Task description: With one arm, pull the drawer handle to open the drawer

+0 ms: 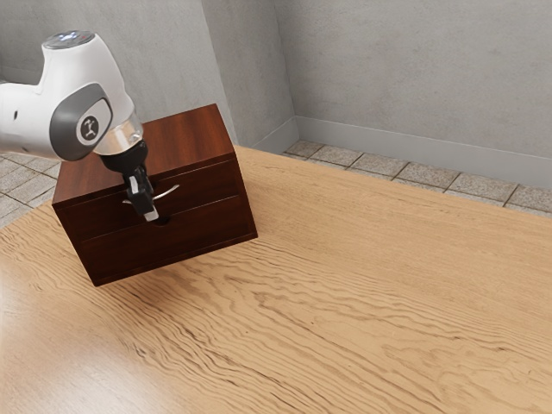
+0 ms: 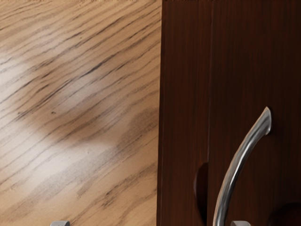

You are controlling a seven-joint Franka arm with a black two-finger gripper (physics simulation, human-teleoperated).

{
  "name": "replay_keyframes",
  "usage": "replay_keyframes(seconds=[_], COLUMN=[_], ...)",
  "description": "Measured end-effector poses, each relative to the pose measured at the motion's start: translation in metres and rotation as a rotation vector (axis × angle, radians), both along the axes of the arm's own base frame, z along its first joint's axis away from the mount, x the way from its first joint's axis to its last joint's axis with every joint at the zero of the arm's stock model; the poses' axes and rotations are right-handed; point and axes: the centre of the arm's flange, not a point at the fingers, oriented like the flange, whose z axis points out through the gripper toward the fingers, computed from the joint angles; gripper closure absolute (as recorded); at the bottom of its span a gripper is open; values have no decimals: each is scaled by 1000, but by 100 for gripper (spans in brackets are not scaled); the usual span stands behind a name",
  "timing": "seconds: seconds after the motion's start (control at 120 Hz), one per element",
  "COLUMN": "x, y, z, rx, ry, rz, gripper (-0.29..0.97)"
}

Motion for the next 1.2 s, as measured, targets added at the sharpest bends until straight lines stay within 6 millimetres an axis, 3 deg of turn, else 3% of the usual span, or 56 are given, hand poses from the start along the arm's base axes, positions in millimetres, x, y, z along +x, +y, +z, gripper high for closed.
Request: replay_keyframes(seconds=[0.233, 0.592, 1.2], x=[2, 5, -4], y=[-5, -3, -28], z=[3, -13, -7], rx=[4, -14, -43], ry=[-6, 19, 72], rz=[-12, -10, -20], gripper=[29, 30, 43])
